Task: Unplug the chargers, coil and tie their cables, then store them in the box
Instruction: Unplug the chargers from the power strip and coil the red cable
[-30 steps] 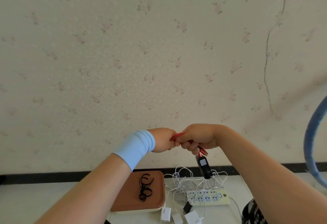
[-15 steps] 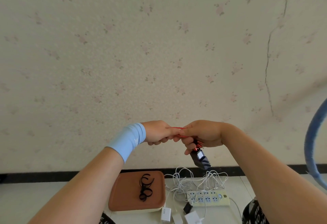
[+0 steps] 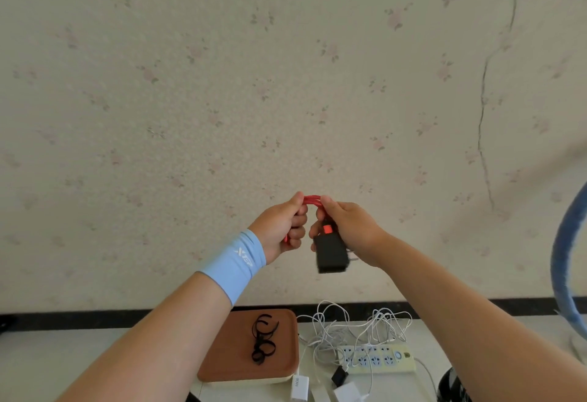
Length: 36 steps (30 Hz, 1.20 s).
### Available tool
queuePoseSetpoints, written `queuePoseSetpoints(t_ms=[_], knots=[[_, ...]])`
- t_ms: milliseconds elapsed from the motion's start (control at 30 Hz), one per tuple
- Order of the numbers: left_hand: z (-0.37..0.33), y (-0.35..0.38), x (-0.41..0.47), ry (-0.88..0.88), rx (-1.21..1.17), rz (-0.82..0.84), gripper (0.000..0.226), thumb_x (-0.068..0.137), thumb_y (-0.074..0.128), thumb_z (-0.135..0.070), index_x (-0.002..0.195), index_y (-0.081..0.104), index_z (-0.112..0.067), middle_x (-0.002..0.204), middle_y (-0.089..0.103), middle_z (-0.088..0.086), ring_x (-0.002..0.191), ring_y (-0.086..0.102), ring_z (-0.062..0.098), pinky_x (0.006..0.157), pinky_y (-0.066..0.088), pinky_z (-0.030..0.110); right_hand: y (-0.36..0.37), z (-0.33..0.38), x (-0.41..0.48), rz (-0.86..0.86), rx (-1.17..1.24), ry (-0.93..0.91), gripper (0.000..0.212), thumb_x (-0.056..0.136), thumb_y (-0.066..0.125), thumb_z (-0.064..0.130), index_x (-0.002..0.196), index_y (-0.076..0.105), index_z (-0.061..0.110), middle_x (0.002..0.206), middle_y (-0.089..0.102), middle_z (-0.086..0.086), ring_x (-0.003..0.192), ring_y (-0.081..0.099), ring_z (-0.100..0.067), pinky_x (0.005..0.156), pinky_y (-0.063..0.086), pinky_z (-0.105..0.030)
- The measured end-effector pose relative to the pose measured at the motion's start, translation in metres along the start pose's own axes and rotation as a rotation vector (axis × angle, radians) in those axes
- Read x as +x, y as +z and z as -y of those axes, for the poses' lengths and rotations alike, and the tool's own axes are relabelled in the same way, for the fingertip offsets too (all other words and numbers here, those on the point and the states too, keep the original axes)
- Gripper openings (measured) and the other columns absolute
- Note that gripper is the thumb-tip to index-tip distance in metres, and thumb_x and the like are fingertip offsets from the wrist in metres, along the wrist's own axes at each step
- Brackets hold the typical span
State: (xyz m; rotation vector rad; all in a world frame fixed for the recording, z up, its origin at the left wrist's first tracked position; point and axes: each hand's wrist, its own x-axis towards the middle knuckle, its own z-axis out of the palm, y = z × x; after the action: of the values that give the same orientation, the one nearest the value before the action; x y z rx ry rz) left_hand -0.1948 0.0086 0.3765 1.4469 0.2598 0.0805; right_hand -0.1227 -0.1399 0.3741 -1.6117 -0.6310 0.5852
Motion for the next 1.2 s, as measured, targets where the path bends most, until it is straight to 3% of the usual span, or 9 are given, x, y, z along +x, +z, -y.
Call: queuePoseSetpoints(t_ms=[200,333,433,500,567,733,933,1067,1200], knots=[[0.008,0.011,0.007,0.035,-0.078,-0.137,0.039,0.104,0.041,-0.04,0.071,0.044,-0.02,0.059,0.034,-0.004,0.055,0.034,0.013,0.06,0.039,0.028,0.013,-0.005,0.002,-0.061,-0.049,0.015,0.038,0.109,0.035,0.04,0.088,0.054,0.014,0.074,0.068,-0.002,0.08,0.064,-0.026,0.085,0.053,-0.044],[0.012,0.011,0.008,0.103,0.065,-0.209,0.039,0.102,0.041,-0.043,0.073,0.05,-0.02,0.059,0.036,-0.004,0.051,0.036,0.013,0.057,0.038,0.028,0.023,-0.005,0.002,-0.049,-0.225,0.039,0.031,0.106,0.036,0.025,0.083,0.055,0.016,0.082,0.063,0.0,0.078,0.053,-0.019,0.072,0.042,-0.032],[0.012,0.016,0.005,0.147,0.163,-0.151,0.033,0.088,0.062,-0.051,0.083,0.062,-0.019,0.059,0.048,-0.002,0.05,0.042,0.013,0.052,0.038,0.025,0.027,-0.004,-0.001,-0.038,-0.403,-0.008,0.032,0.104,0.035,0.014,0.078,0.055,0.015,0.079,0.057,0.001,0.07,0.048,-0.014,0.066,0.04,-0.027],[0.013,0.014,0.004,0.125,0.243,-0.114,0.042,0.064,0.078,-0.057,0.076,0.061,-0.02,0.058,0.051,-0.003,0.051,0.043,0.014,0.052,0.036,0.027,0.028,-0.005,-0.003,0.014,-0.527,-0.026,0.03,0.101,0.036,0.005,0.083,0.06,0.008,0.082,0.058,-0.004,0.073,0.05,-0.017,0.069,0.043,-0.03],[0.015,0.01,0.004,0.08,0.265,-0.078,0.037,0.065,0.081,-0.054,0.064,0.063,-0.022,0.055,0.052,-0.001,0.052,0.044,0.016,0.052,0.033,0.028,0.029,-0.008,-0.004,0.052,-0.599,-0.012,0.026,0.101,0.037,0.003,0.092,0.061,0.001,0.09,0.059,-0.012,0.08,0.05,-0.021,0.073,0.044,-0.034],[0.016,0.008,0.006,0.106,0.244,-0.16,0.038,0.074,0.076,-0.051,0.067,0.064,-0.016,0.052,0.051,0.004,0.053,0.047,0.021,0.054,0.037,0.029,0.028,-0.009,-0.007,0.014,-0.354,-0.014,0.028,0.105,0.041,0.017,0.092,0.065,0.01,0.086,0.066,-0.001,0.076,0.057,-0.012,0.073,0.046,-0.023],[0.006,0.003,0.011,0.099,0.076,-0.256,0.04,0.093,0.06,-0.049,0.073,0.06,-0.014,0.063,0.055,0.0,0.058,0.05,0.017,0.062,0.044,0.029,0.02,-0.012,-0.002,0.043,-0.139,0.082,0.041,0.095,0.065,0.041,0.11,0.074,0.004,0.117,0.071,-0.02,0.106,0.067,-0.033,0.099,0.052,-0.042],[0.005,0.003,0.01,0.08,-0.181,-0.223,0.033,0.099,0.054,-0.043,0.086,0.06,-0.013,0.075,0.072,0.001,0.081,0.07,0.022,0.085,0.056,0.036,0.015,-0.01,-0.001,0.05,-0.091,0.092,0.039,0.098,0.063,0.039,0.112,0.072,0.004,0.108,0.076,-0.015,0.105,0.071,-0.032,0.092,0.059,-0.043],[0.008,0.005,0.01,0.094,-0.246,-0.234,0.032,0.099,0.054,-0.041,0.087,0.06,-0.012,0.078,0.074,0.002,0.086,0.071,0.023,0.089,0.057,0.038,0.016,-0.008,-0.002,0.009,-0.082,0.112,0.038,0.096,0.065,0.042,0.11,0.073,0.008,0.108,0.075,-0.017,0.101,0.072,-0.037,0.074,0.063,-0.042]])
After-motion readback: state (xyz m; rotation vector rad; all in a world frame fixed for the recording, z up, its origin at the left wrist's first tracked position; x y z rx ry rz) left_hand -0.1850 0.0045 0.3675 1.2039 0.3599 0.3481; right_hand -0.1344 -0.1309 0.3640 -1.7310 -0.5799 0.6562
